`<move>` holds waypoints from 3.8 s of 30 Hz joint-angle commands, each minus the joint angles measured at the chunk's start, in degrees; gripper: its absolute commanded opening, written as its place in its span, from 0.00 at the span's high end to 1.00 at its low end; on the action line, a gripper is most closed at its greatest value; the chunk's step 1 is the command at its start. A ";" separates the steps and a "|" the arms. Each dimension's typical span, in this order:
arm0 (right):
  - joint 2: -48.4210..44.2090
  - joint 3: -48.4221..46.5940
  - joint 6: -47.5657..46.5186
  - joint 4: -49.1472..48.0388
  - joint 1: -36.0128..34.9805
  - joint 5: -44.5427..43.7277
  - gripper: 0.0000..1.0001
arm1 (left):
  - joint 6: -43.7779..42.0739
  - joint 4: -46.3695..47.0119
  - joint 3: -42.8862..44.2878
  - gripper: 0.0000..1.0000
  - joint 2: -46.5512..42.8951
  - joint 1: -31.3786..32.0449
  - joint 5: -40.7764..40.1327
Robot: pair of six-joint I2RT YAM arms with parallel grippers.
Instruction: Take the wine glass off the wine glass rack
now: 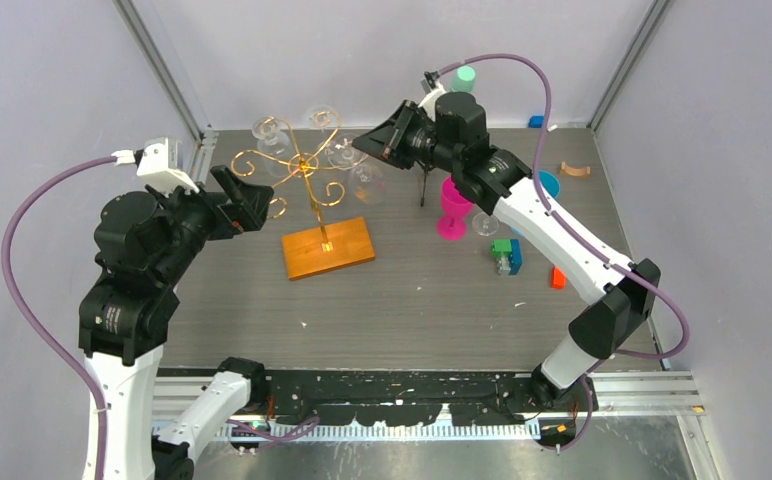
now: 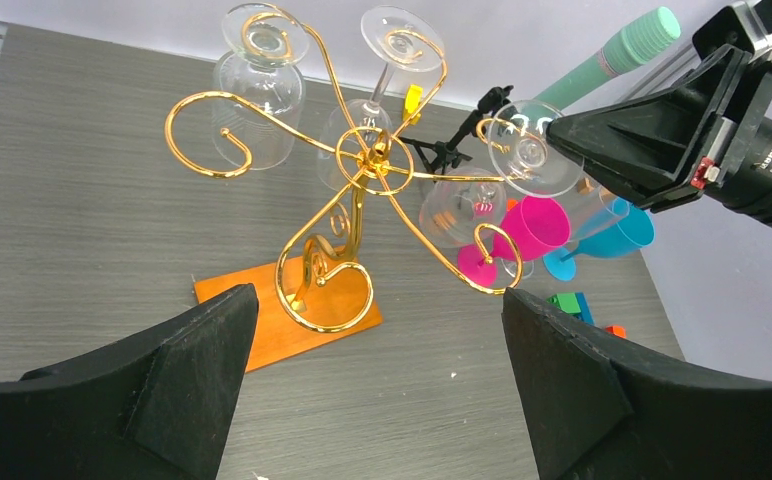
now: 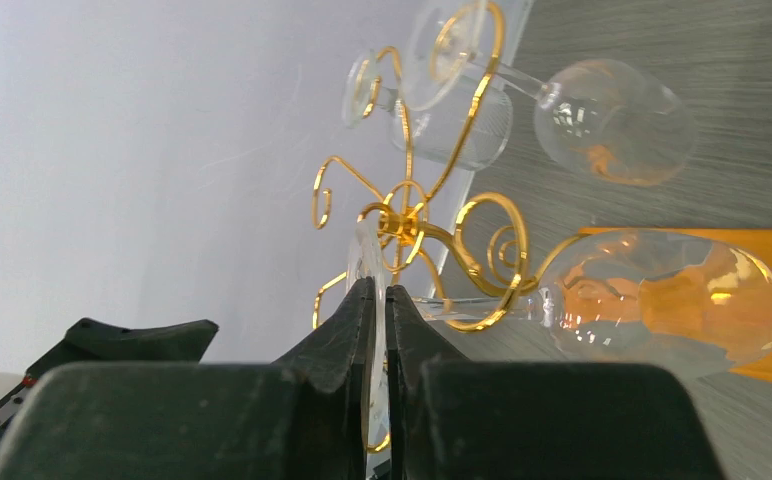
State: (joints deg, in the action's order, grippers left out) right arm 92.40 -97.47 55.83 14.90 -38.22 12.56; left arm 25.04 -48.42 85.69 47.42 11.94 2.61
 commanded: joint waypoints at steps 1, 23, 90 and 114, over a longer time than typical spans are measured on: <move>0.44 -2.03 1.02 -9.24 -0.52 3.20 1.00 | -0.69 0.66 0.00 0.05 -0.55 -0.01 -0.28; 6.82 -9.43 -5.64 -11.91 -0.63 -6.83 1.00 | -0.19 1.72 -0.29 0.05 -0.22 -0.05 2.11; -34.84 22.63 33.58 3.11 -0.56 -5.87 1.00 | 4.57 72.77 -26.88 0.37 18.74 24.19 33.39; -33.97 22.72 34.07 2.19 -0.54 -7.05 0.99 | 7.08 70.88 -23.04 1.00 22.95 24.24 38.56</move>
State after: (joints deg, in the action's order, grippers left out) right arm 58.85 -73.47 89.65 23.14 -38.11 3.27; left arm 31.18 20.51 60.25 70.13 36.27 41.54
